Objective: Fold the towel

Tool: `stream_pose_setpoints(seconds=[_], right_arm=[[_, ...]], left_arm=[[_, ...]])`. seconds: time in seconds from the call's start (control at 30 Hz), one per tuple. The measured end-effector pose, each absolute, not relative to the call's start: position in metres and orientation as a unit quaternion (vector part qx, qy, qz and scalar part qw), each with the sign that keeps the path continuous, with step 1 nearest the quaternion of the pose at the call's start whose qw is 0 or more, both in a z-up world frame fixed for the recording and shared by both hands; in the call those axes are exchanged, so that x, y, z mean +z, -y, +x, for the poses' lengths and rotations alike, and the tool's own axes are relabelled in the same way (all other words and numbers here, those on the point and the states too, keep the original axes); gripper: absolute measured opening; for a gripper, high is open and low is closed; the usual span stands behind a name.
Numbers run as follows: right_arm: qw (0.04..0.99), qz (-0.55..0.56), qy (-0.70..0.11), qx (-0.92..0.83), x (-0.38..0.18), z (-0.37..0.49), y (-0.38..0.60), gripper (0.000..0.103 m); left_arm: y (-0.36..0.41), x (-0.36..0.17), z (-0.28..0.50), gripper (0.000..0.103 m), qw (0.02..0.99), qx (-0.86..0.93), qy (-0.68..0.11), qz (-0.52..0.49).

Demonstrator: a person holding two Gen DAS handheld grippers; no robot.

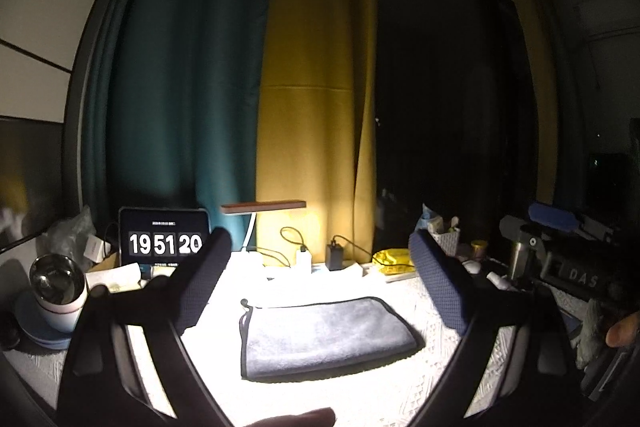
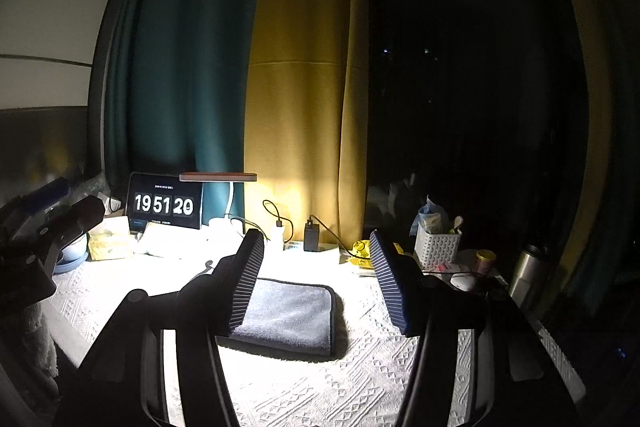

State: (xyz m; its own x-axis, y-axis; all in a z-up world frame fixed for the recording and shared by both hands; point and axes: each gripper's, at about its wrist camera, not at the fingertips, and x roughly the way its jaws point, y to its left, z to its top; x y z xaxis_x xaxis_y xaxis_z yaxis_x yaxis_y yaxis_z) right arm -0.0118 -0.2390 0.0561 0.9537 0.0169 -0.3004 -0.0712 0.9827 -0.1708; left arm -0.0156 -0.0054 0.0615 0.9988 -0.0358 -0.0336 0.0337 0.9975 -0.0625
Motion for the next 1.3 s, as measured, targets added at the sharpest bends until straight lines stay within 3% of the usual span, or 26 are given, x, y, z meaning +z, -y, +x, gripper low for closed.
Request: stream_pose_setpoints(seconds=[1.3], right_arm=[[0.982, -0.084, -0.168, 0.03, 0.0493, -0.0067, 0.2385, 0.058]], left_arm=[[0.0038, 0.0563, -0.0125, 0.092, 0.999, -0.015, -0.029, -0.039]])
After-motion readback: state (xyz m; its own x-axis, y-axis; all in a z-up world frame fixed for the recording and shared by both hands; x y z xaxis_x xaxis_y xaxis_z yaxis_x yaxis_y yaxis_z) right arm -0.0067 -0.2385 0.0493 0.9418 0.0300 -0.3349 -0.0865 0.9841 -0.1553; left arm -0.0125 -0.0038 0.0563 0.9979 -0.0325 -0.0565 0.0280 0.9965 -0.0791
